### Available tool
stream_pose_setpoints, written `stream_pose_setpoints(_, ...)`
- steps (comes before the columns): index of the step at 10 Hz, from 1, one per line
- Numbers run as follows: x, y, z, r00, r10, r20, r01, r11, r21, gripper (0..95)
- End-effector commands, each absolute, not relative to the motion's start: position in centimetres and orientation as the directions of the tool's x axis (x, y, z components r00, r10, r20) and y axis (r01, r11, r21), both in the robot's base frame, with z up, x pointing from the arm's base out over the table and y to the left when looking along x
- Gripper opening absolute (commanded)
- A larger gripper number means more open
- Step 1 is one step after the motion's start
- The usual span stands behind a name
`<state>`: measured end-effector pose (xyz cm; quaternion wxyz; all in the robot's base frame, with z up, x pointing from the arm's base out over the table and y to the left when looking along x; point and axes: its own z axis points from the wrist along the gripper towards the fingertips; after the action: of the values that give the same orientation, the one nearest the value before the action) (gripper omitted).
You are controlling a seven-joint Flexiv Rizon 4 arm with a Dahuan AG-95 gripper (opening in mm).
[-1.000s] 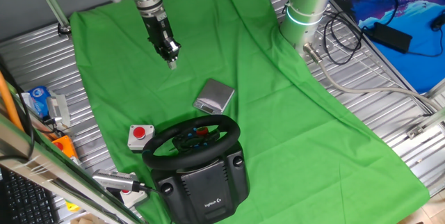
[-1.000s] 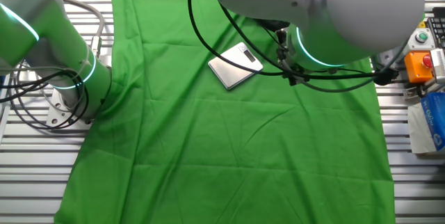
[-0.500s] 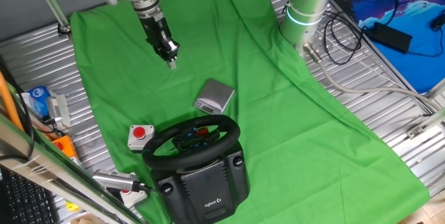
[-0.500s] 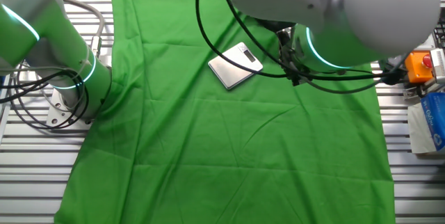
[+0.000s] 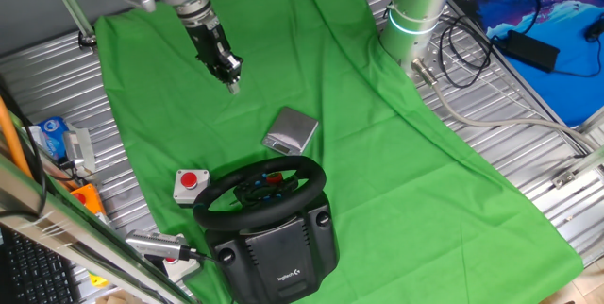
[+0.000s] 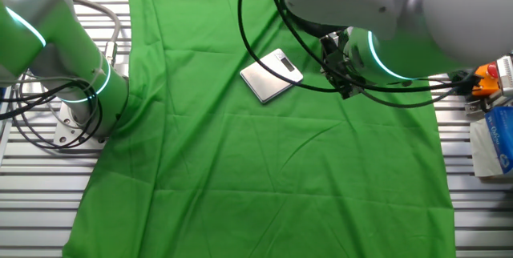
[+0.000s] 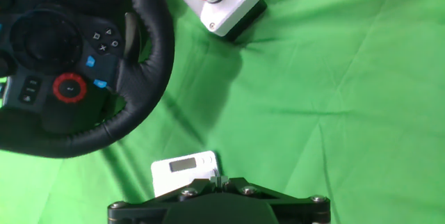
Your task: Rotate the steering wheel 90 degrees counterclockwise
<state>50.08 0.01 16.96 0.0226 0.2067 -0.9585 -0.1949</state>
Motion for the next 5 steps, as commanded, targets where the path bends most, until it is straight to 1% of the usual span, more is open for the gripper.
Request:
stream_pose_setpoints(1, 50.0, 0.0, 17.0, -0.908, -0.418, -0.04, -0.4, 0.832, 0.385, 0.0)
stream_pose_setpoints(5, 50.0, 0.0, 17.0, -0.908, -0.416, -0.05, -0.4, 0.825, 0.4, 0.0)
